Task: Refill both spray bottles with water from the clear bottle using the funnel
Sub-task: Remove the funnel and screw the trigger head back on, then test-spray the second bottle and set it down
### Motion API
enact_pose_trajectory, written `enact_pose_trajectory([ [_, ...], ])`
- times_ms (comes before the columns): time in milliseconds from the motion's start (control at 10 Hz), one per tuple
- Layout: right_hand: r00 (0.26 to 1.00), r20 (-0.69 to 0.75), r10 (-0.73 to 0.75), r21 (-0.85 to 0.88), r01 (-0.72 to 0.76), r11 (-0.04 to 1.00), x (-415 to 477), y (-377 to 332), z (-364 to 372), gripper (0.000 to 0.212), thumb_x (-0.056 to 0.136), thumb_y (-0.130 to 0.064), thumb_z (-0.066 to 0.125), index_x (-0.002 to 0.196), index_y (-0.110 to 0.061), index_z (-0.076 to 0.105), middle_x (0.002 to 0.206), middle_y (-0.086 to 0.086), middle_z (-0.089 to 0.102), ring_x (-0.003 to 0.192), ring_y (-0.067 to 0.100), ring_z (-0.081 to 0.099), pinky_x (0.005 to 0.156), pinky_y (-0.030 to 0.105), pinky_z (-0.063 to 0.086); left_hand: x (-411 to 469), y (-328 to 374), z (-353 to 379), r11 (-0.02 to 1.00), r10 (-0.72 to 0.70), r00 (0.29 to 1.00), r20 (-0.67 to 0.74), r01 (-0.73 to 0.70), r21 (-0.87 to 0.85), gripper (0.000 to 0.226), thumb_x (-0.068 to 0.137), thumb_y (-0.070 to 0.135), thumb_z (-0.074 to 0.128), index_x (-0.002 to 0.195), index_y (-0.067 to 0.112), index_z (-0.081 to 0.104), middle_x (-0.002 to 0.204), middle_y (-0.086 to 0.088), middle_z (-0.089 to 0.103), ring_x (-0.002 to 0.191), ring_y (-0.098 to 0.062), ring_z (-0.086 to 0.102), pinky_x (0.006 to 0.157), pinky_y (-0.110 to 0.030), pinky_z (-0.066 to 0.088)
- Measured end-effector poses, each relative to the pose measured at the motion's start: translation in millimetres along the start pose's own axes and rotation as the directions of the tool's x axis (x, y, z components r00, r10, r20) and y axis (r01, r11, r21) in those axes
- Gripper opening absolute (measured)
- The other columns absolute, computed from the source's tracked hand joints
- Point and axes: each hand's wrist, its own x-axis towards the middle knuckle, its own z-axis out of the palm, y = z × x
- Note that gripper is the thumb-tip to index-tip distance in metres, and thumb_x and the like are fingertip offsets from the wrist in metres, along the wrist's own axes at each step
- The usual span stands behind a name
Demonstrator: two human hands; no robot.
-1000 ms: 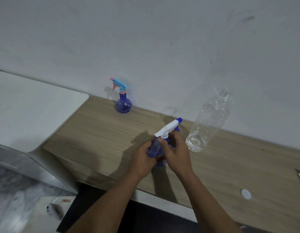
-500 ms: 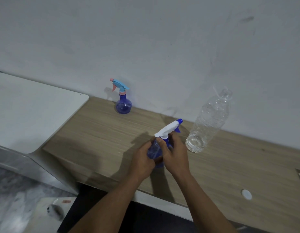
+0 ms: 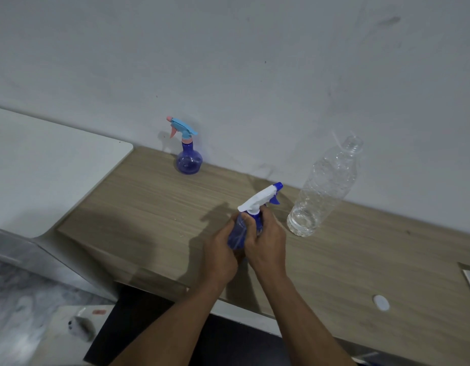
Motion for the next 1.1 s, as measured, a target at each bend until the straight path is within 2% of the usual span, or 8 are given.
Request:
enact_pose_trajectory([
  [200, 0.995, -0.085, 0.050, 0.090, -0.042, 0.995, -8.4, -9.9, 3.1, 0.025, 0.093, -0.022, 0.072, 0.111, -0.027, 0.056, 0.101, -0.019, 0.066, 0.091, -0.003, 0.066, 0.073, 0.008, 0.047, -4.8, -1.4, -1.9, 0.980, 0.071, 0.992, 0.108, -0.089, 0.178, 0.045, 0.095, 0.011, 0.063, 0.139, 0.020, 0.057, 0.136, -0.002, 0.063, 0.125, -0.018, 0.059, 0.102, -0.031, 0.048],
  [300, 0.975, -0.134, 0.176, 0.224, -0.143, 0.964, -4.6, -13.2, -1.6, 0.066, 0.080, -0.018, 0.085, 0.126, -0.026, 0.039, 0.121, -0.024, 0.047, 0.103, -0.008, 0.061, 0.078, 0.012, 0.054, -11.6, 16.7, -6.0, 0.993, -0.037, 0.998, 0.041, 0.032, 0.117, 0.065, 0.090, 0.000, 0.062, 0.147, 0.024, 0.043, 0.144, 0.001, 0.053, 0.129, -0.017, 0.053, 0.103, -0.024, 0.043],
  [400, 0.989, -0.042, 0.140, 0.192, -0.129, 0.973, 7.2, -12.2, -5.3, 0.072, 0.081, -0.008, 0.080, 0.130, -0.039, 0.037, 0.122, -0.019, 0.051, 0.107, 0.000, 0.061, 0.078, 0.009, 0.050, -18.0, 19.1, -1.2, 0.994, -0.090, 0.994, 0.054, 0.087, 0.060, 0.066, 0.090, -0.001, 0.061, 0.148, 0.020, 0.040, 0.147, -0.001, 0.047, 0.133, -0.019, 0.048, 0.101, -0.017, 0.036],
  [500, 0.993, -0.038, 0.115, 0.074, -0.112, 0.991, 16.2, -11.8, -1.8, 0.063, 0.088, -0.004, 0.065, 0.108, -0.058, 0.041, 0.098, -0.018, 0.059, 0.092, 0.008, 0.064, 0.075, 0.020, 0.050, -20.6, 16.4, -3.5, 0.992, -0.085, 0.992, 0.090, 0.075, 0.102, 0.066, 0.090, 0.005, 0.064, 0.148, 0.023, 0.039, 0.146, 0.001, 0.048, 0.132, -0.018, 0.049, 0.101, -0.015, 0.036],
  [600, 0.988, -0.093, 0.123, 0.049, -0.118, 0.992, 18.9, -15.0, 3.4, 0.048, 0.089, -0.004, 0.060, 0.126, -0.033, 0.047, 0.087, -0.015, 0.056, 0.080, 0.001, 0.061, 0.074, 0.035, 0.051, -19.5, 13.9, -13.4, 0.985, -0.068, 0.983, 0.170, 0.039, 0.168, 0.064, 0.090, 0.006, 0.064, 0.147, 0.025, 0.041, 0.144, 0.002, 0.050, 0.130, -0.016, 0.051, 0.102, -0.018, 0.038],
  [800, 0.990, -0.091, 0.107, -0.035, -0.111, 0.993, 12.9, -27.0, 5.0, 0.036, 0.098, -0.012, 0.059, 0.132, -0.008, 0.045, 0.087, -0.011, 0.051, 0.079, -0.013, 0.055, 0.070, 0.012, 0.041, -20.0, 5.7, -44.2, 0.987, -0.054, 0.970, 0.238, 0.016, 0.159, 0.045, 0.093, 0.007, 0.060, 0.135, 0.024, 0.057, 0.129, 0.007, 0.062, 0.116, -0.001, 0.055, 0.089, 0.002, 0.033],
  [1000, 0.985, 0.053, 0.164, -0.021, -0.163, 0.986, -2.1, -35.1, 3.0, 0.036, 0.087, -0.031, 0.057, 0.124, -0.033, 0.055, 0.101, -0.008, 0.067, 0.088, 0.028, 0.070, 0.086, 0.051, 0.057, -8.8, -6.0, -90.3, 0.919, -0.029, 0.986, 0.166, -0.039, 0.393, 0.043, 0.090, 0.025, 0.063, 0.132, 0.012, 0.062, 0.127, -0.009, 0.067, 0.116, -0.027, 0.064, 0.098, -0.028, 0.046],
  [1100, 0.956, 0.182, 0.228, -0.068, -0.219, 0.973, -19.3, -45.6, -3.4, 0.018, 0.086, -0.032, 0.057, 0.102, -0.038, 0.060, 0.088, -0.009, 0.068, 0.075, 0.030, 0.070, 0.080, 0.051, 0.058, -13.0, -1.9, -117.1, 0.875, 0.002, 0.995, 0.099, -0.050, 0.482, 0.038, 0.087, 0.026, 0.062, 0.122, 0.011, 0.067, 0.118, -0.013, 0.069, 0.108, -0.032, 0.066, 0.093, -0.032, 0.048],
])
